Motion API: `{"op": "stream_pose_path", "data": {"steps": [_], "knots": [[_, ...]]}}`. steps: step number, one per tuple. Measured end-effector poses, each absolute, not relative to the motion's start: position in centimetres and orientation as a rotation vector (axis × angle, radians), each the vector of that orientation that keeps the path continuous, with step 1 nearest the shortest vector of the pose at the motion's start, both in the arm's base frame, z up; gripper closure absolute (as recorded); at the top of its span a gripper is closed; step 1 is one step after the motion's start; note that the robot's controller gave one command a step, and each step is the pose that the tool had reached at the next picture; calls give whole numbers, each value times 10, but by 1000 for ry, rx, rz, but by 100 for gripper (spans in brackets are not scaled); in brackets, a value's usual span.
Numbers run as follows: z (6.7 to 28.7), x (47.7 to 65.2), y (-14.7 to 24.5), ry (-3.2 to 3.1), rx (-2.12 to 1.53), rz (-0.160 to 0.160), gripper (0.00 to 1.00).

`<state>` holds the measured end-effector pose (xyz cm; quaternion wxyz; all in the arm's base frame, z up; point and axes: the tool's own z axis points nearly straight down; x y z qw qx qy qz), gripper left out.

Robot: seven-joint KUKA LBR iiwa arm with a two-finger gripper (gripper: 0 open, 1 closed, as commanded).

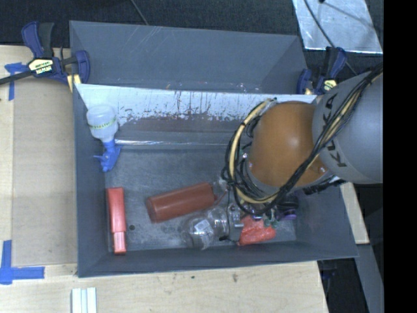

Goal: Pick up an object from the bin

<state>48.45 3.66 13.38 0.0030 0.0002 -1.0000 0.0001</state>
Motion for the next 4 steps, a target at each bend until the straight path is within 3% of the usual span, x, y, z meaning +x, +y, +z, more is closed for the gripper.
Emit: {"op": "stream_pose_path", "data": {"steps": [1, 3, 4], "knots": [[138, 487, 37, -3144, -1, -1, 0], [86, 495, 42, -3149, 396, 1, 0], [104, 487, 46, -3071, 695, 3, 0]]}}
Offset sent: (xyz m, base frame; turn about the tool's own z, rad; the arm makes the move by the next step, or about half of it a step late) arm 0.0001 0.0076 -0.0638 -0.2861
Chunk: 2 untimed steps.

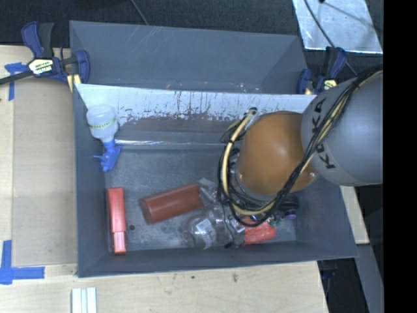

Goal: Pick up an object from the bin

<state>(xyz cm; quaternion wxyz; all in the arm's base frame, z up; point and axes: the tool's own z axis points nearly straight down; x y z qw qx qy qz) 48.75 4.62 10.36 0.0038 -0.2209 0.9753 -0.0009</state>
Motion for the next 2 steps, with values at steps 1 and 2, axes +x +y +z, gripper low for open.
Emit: {"op": "stream_pose_path", "data": {"steps": [1, 2], "knots": [[80, 497, 45, 3081, -478, 8, 0], [80, 493, 48, 2977, -908, -11, 100]]}}
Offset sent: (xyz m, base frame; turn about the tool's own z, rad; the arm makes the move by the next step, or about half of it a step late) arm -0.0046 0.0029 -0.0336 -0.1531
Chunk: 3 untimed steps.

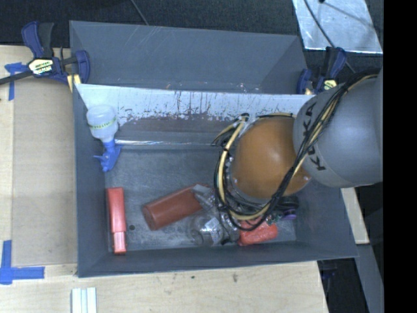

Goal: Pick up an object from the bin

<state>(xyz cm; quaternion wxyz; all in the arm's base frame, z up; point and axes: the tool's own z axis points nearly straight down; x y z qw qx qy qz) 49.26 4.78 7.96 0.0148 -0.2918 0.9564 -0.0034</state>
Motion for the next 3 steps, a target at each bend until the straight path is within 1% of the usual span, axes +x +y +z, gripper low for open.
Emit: {"op": "stream_pose_path", "data": {"steps": [2, 3], "knots": [[84, 491, 48, 2984, -910, -7, 100], [100, 487, 48, 3004, -918, -1, 100]]}}
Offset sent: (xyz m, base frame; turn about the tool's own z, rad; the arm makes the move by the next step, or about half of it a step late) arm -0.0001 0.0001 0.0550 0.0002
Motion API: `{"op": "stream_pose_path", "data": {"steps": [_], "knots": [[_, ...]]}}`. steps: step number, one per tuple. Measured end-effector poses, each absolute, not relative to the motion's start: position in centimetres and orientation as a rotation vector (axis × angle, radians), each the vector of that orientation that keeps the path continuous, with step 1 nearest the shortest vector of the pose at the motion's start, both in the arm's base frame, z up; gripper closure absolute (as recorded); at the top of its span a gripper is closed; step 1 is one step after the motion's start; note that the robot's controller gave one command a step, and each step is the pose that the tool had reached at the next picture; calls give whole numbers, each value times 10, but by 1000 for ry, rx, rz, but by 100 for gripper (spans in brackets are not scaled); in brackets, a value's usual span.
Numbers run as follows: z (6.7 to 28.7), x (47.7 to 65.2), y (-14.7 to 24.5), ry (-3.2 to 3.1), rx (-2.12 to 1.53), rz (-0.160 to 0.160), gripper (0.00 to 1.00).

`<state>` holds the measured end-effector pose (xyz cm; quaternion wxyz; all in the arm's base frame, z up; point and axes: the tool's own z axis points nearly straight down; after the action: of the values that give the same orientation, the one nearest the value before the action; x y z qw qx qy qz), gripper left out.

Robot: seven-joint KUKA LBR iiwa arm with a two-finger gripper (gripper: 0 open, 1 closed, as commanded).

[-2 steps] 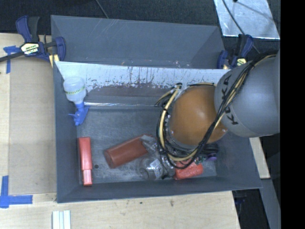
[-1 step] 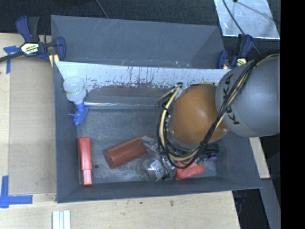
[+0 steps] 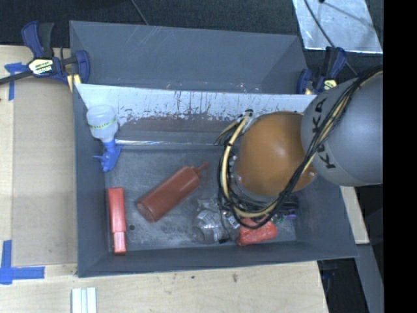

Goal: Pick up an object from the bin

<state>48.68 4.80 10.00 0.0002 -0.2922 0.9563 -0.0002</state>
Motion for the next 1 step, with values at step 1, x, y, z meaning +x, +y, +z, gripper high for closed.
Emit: {"op": "stream_pose_path", "data": {"steps": [1], "knots": [[122, 487, 49, 3006, -919, 1, 100]]}}
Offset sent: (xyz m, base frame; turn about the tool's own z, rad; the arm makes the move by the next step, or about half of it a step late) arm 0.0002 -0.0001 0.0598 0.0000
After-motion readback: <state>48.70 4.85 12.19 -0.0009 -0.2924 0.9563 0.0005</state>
